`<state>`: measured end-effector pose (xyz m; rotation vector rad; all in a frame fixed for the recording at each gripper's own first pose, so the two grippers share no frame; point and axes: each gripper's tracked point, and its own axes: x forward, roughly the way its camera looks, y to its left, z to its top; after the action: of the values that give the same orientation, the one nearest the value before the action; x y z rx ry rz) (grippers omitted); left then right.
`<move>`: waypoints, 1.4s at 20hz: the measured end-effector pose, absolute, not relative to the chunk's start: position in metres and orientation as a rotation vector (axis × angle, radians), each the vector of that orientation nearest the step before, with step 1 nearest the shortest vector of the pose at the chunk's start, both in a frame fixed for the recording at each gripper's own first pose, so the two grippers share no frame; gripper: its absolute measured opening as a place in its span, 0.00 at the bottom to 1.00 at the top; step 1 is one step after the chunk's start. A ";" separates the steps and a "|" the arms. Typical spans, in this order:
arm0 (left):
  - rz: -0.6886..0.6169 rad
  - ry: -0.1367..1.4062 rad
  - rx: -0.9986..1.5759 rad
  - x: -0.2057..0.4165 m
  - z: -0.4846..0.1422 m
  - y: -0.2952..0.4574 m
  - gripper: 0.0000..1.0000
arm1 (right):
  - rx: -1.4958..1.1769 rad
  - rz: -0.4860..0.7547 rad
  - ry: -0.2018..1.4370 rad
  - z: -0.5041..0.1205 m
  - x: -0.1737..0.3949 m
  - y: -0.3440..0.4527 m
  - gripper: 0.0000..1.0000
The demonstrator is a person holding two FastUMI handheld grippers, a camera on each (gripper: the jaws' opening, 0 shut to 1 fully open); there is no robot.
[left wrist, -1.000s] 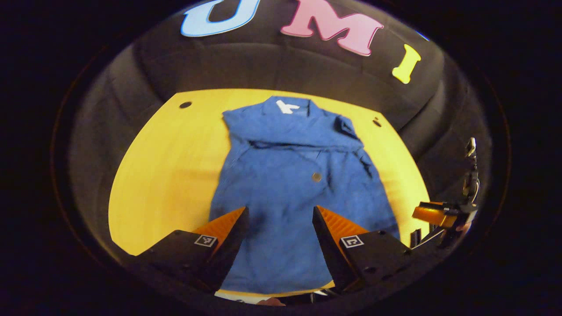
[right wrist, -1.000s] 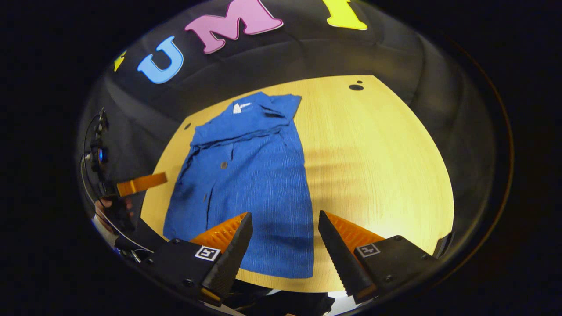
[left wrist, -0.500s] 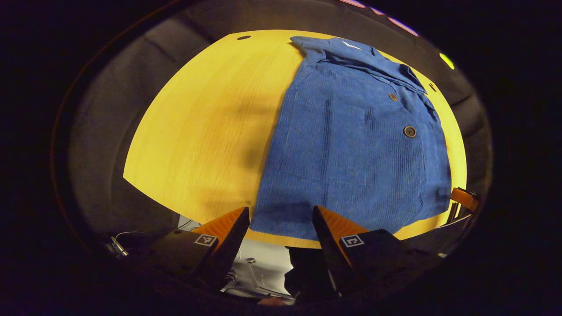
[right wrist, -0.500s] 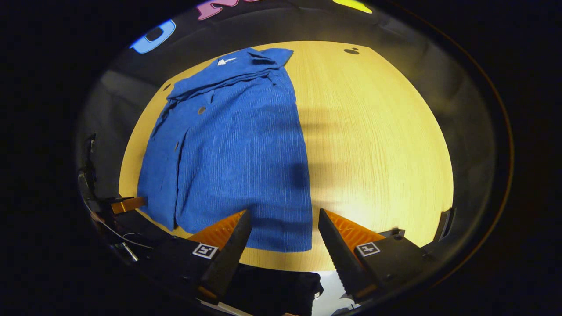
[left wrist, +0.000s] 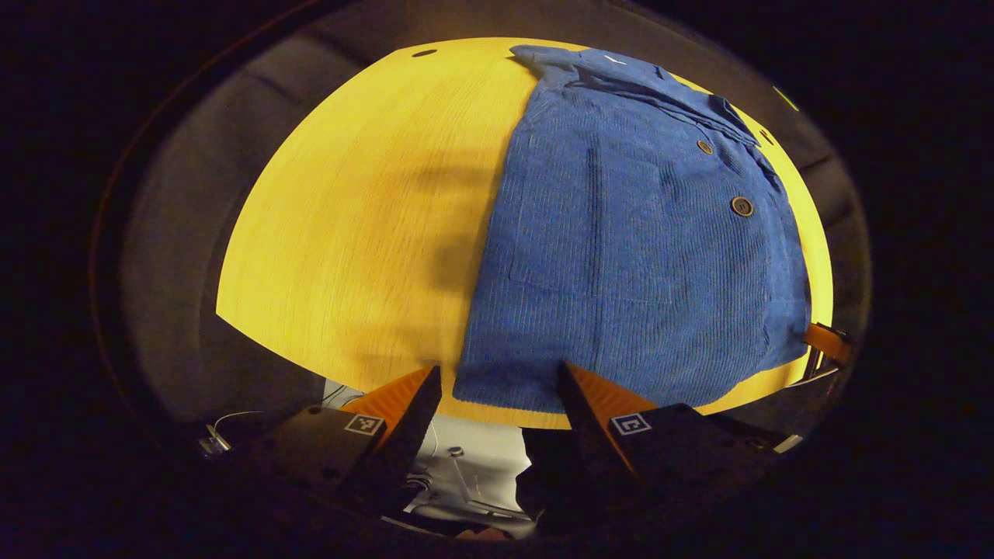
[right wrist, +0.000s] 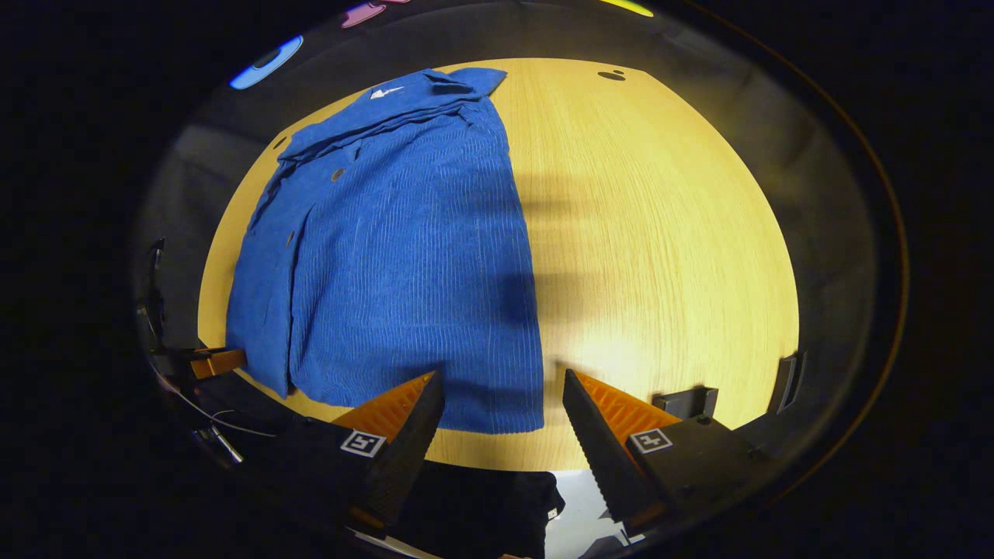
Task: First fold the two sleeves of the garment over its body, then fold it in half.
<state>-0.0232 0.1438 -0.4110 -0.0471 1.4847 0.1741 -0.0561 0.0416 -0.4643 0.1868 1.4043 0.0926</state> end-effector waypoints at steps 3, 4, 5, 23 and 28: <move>0.149 1.497 -0.090 -0.026 -0.410 0.138 0.87 | 0.172 0.079 1.427 -0.472 -0.062 0.043 0.98; 0.151 1.502 -0.090 -0.025 -0.411 0.136 0.85 | 0.159 0.075 1.431 -0.475 -0.064 0.044 0.98; 0.144 1.491 -0.078 -0.025 -0.412 0.137 0.85 | 0.146 0.070 1.437 -0.478 -0.066 0.044 0.98; -0.029 1.368 -0.237 0.002 -0.378 0.106 0.00 | 0.246 0.064 1.382 -0.442 -0.035 0.067 0.01; -0.117 1.244 -0.277 0.051 -0.315 0.109 0.00 | 0.268 0.083 1.278 -0.386 0.015 0.073 0.02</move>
<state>0.0514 0.1095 -0.3152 -0.2767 1.2441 -0.1167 0.0147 0.0727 -0.3855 0.2683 1.2778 0.0829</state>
